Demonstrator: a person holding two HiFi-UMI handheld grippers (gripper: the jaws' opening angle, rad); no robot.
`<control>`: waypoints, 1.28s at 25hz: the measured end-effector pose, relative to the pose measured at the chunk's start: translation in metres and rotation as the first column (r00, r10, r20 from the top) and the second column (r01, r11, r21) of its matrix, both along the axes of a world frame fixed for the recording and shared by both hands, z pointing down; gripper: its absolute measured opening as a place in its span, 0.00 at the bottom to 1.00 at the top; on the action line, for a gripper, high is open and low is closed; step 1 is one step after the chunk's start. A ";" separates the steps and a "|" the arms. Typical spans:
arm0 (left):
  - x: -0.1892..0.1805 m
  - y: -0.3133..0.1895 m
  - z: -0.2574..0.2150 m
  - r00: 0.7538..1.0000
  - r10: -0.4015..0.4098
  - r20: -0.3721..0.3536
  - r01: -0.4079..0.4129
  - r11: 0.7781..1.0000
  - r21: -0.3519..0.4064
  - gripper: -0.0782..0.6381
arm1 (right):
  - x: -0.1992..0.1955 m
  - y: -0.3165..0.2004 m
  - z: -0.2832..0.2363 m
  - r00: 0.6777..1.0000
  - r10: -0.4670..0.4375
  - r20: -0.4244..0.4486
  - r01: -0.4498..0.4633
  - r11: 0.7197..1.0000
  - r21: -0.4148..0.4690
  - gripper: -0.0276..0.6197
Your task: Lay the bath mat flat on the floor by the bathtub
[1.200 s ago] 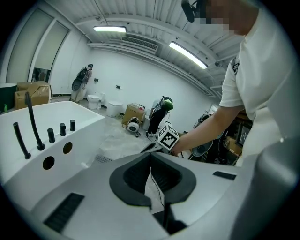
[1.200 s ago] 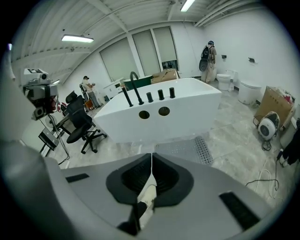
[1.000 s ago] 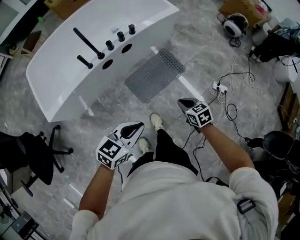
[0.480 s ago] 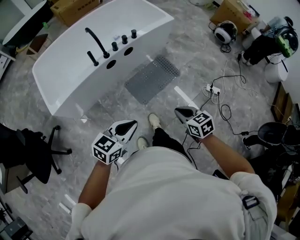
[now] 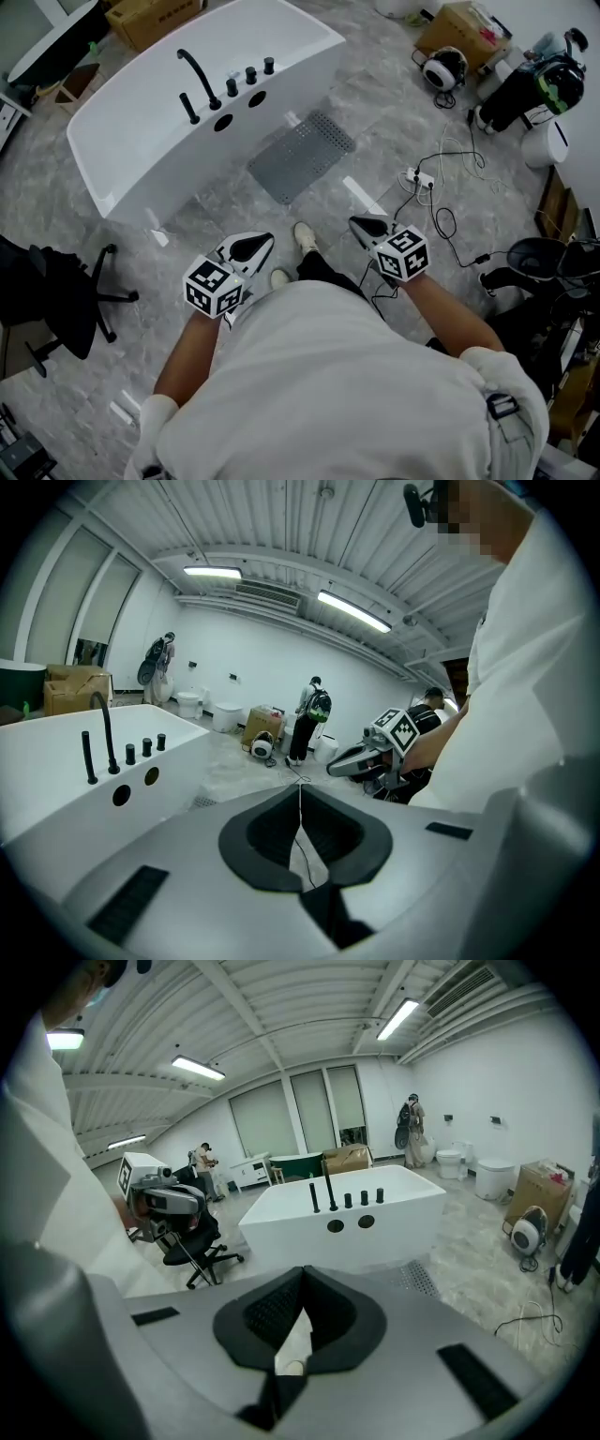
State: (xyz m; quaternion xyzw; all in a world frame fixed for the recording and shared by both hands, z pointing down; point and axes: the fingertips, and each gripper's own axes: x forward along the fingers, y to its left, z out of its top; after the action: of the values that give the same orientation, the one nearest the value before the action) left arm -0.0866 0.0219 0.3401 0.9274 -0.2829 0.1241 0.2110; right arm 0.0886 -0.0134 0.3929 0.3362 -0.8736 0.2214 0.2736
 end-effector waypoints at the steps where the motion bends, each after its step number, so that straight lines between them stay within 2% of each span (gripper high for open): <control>1: -0.001 0.001 -0.001 1.000 0.001 0.000 -0.001 1.000 0.005 0.13 | -0.001 0.002 -0.001 1.000 -0.002 -0.002 0.002 1.000 0.004 0.06; 17: -0.021 0.026 -0.005 1.000 -0.028 -0.006 0.028 0.999 0.020 0.13 | -0.023 0.024 -0.010 0.999 -0.037 0.013 0.036 0.998 0.045 0.06; 32: 0.003 0.040 -0.001 1.000 -0.020 -0.018 0.021 1.000 0.015 0.13 | 0.001 0.044 -0.011 0.999 -0.041 0.001 0.041 0.997 0.058 0.05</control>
State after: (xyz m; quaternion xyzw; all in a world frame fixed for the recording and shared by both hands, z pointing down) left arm -0.0833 0.0619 0.3388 0.9271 -0.2914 0.1114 0.2077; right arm 0.0896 0.0301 0.3817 0.3259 -0.8866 0.1906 0.2673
